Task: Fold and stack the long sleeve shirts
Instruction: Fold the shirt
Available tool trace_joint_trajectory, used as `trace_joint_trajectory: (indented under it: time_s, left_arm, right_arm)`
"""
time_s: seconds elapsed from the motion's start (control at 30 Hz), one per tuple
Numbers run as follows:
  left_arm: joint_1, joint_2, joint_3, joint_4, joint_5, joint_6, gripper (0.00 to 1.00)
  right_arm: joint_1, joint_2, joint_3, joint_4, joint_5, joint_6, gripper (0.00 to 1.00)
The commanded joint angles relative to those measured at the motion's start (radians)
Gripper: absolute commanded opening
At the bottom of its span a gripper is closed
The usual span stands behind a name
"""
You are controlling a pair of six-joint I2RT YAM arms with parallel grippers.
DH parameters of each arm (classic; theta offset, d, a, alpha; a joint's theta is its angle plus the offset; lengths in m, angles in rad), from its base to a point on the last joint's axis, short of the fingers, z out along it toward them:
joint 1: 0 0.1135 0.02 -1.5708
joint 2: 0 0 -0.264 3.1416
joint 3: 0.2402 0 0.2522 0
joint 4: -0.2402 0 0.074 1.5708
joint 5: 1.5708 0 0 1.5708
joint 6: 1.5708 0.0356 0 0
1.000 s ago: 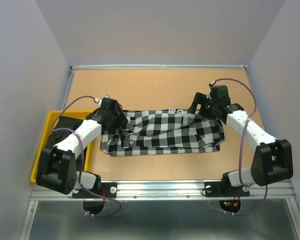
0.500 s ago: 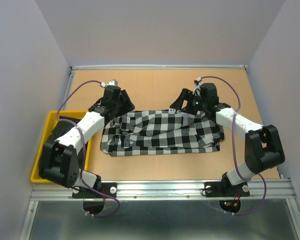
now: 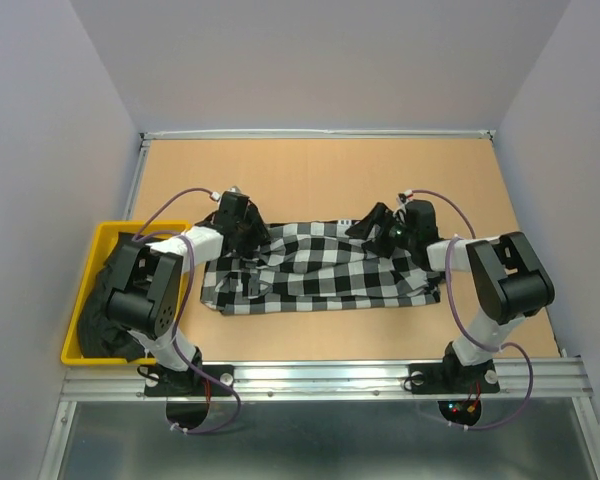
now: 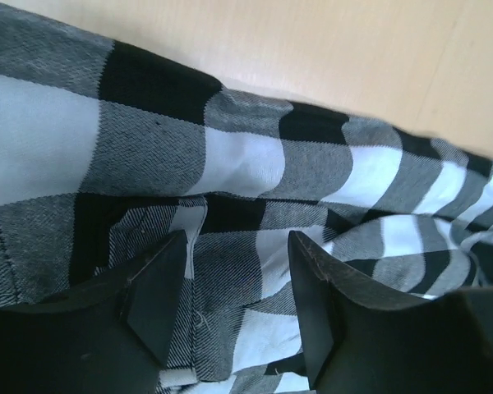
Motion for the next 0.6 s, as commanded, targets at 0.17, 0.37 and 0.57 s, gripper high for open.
trace_joint_trajectory:
  time_s: [0.17, 0.37, 0.57]
  left_arm:
    - [0.039, -0.055, -0.146, 0.014, 0.008, -0.051, 0.61]
    - [0.04, -0.151, -0.133, -0.015, 0.004, -0.02, 0.61]
    - [0.04, -0.228, -0.018, -0.066, -0.019, 0.05, 0.62]
  right_arm:
    - [-0.165, -0.026, -0.206, 0.142, 0.012, -0.054, 0.9]
    - [-0.179, -0.122, -0.171, 0.101, -0.037, -0.109, 0.9]
    - [-0.179, -0.168, -0.006, -0.005, -0.063, -0.15, 0.9]
